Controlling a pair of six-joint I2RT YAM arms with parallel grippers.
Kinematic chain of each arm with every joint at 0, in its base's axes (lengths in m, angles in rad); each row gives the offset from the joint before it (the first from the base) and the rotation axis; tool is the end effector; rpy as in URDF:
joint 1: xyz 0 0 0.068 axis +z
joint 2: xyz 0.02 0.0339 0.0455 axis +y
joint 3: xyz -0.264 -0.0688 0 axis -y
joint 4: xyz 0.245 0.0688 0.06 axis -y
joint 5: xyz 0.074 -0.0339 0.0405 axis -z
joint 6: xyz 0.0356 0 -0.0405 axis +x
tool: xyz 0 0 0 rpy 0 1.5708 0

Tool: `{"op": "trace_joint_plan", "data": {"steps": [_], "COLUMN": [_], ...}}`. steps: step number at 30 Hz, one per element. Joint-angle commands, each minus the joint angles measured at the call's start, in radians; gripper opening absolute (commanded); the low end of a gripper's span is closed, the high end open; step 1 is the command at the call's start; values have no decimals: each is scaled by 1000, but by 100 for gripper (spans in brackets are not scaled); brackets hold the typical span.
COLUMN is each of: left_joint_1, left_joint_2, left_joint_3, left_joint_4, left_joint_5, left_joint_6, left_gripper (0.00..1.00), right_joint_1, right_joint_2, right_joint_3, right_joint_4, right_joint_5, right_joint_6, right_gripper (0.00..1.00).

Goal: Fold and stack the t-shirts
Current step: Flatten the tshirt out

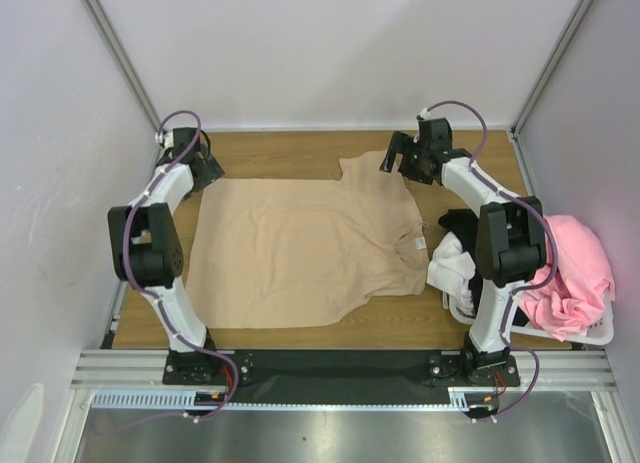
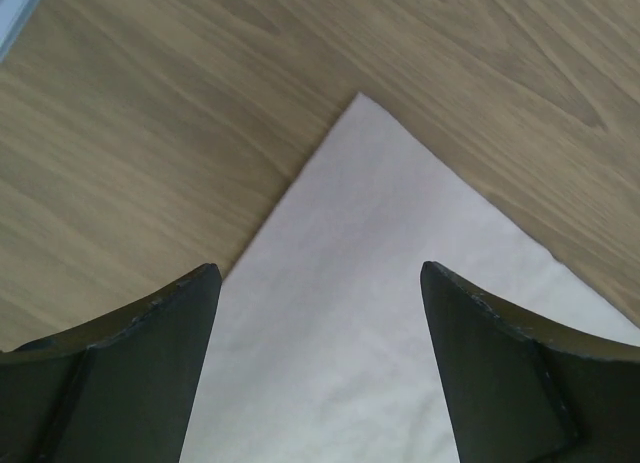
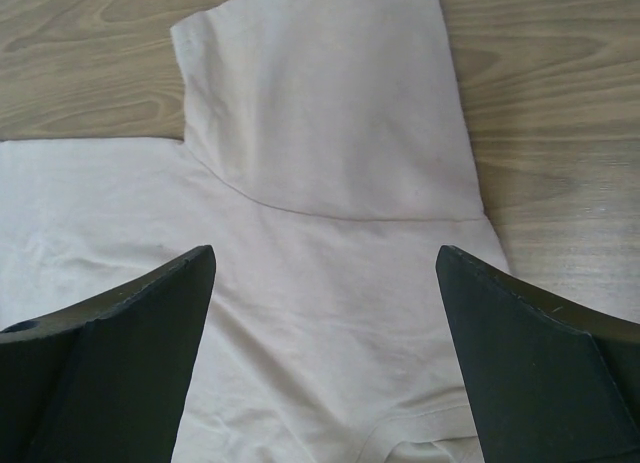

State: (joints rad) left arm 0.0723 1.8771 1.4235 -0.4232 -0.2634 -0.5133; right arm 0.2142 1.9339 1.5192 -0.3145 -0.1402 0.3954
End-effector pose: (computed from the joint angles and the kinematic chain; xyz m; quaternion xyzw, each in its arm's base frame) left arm 0.4137 0.0393 0.2285 -0.3118 0.8797 0.0468 0.3560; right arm 0.4324 0.0992 0.2437 0.0539 0.9094 0.1833 0.3695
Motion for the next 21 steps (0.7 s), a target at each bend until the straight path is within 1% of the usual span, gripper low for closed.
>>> {"op": "trace_joint_plan", "data": {"steps": [1,3,5,8,10,13,17,21], "left_joint_1": [18,29,32,41,46,49,49,49], "left_joint_2": [85,144,171,203,229,267,301,333], "left_joint_3": [106,153,189,201,210,258,304,337], "left_joint_4": [17,20,27,75,107,104,95,69], "left_joint_5": [-30,-14,-8,9,47,70,78,87], "left_joint_6": [78,117,137,139,151,180,199,208], "left_gripper": [87,84,83,82,81,77,76,73], "right_joint_1": [-15,-22,-26,-26,-27,-29,-33,-38], "right_joint_2": [5,11,19,26,34,50,77,120], "right_joint_3": [65,73,72,70,72,81,105,145], "right_joint_4": [12,9,3,-8,-6,-5,-9,-43], "right_joint_5": [2,-7,-6,7,14,17,22,17], "right_joint_6": [16,14,16,13,20,36,43,42], "right_gripper": [100,100,100,100,100,100,100,100]}}
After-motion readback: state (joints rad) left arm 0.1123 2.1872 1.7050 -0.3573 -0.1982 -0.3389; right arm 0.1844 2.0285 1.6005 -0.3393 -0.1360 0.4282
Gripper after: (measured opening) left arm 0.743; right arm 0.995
